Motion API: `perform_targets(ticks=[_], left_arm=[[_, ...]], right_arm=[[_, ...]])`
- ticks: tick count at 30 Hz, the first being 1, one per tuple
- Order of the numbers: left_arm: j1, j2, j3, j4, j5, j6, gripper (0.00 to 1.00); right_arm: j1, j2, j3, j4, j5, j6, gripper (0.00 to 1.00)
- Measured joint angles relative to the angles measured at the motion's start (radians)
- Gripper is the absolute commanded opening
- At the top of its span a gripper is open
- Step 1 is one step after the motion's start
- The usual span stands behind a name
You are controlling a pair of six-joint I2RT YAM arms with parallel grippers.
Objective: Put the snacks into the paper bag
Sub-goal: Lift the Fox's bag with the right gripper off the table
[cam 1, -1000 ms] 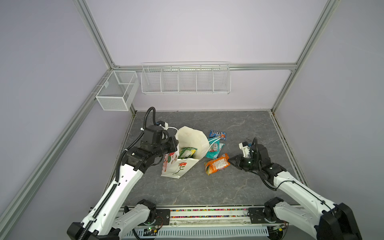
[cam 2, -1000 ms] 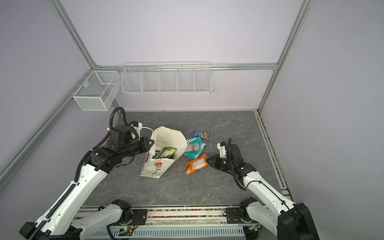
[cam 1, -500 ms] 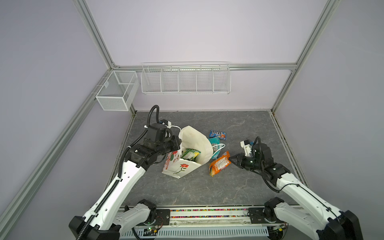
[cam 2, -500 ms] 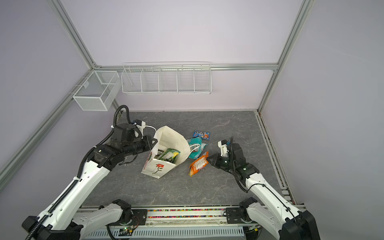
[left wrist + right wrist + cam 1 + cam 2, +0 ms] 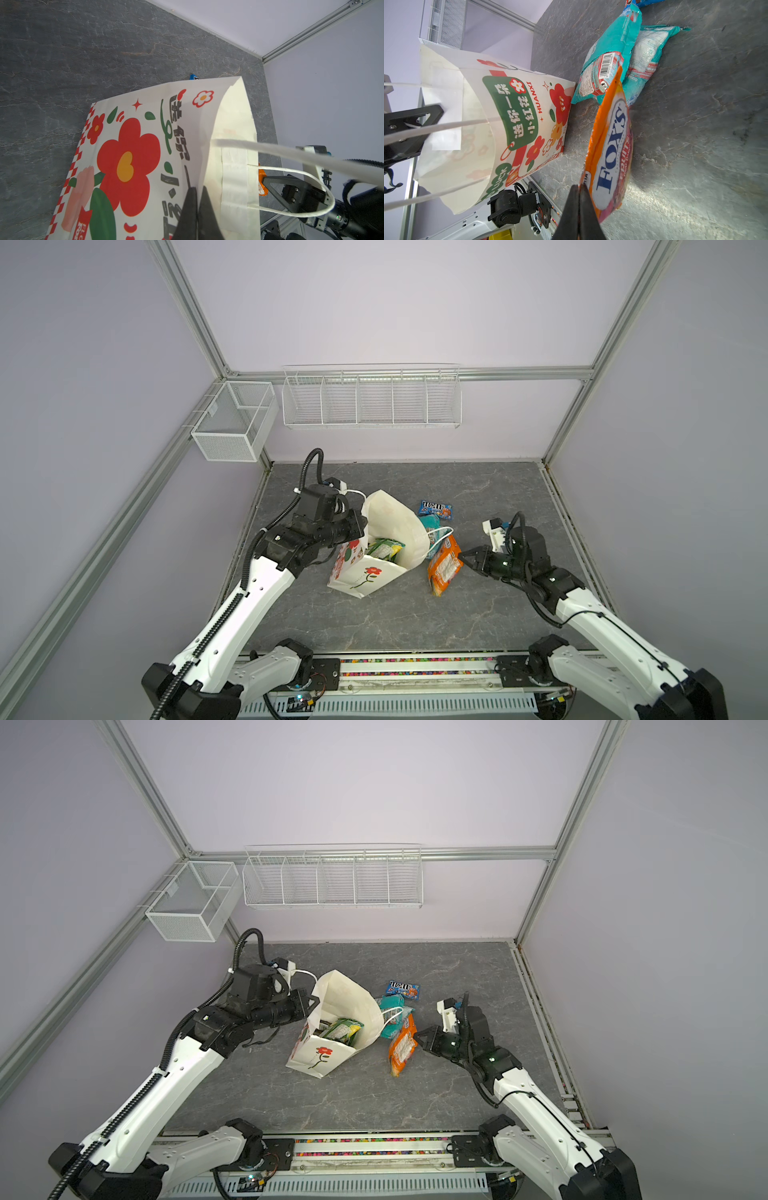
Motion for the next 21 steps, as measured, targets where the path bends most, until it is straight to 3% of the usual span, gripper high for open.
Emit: perform_targets(ticks=[21], left_arm=[[0.0, -0.035, -0.003, -0.039, -0.076, 0.032, 0.0]], right_arm=[[0.001, -0.039, 0.105, -0.082, 0.007, -0.014, 0.06]])
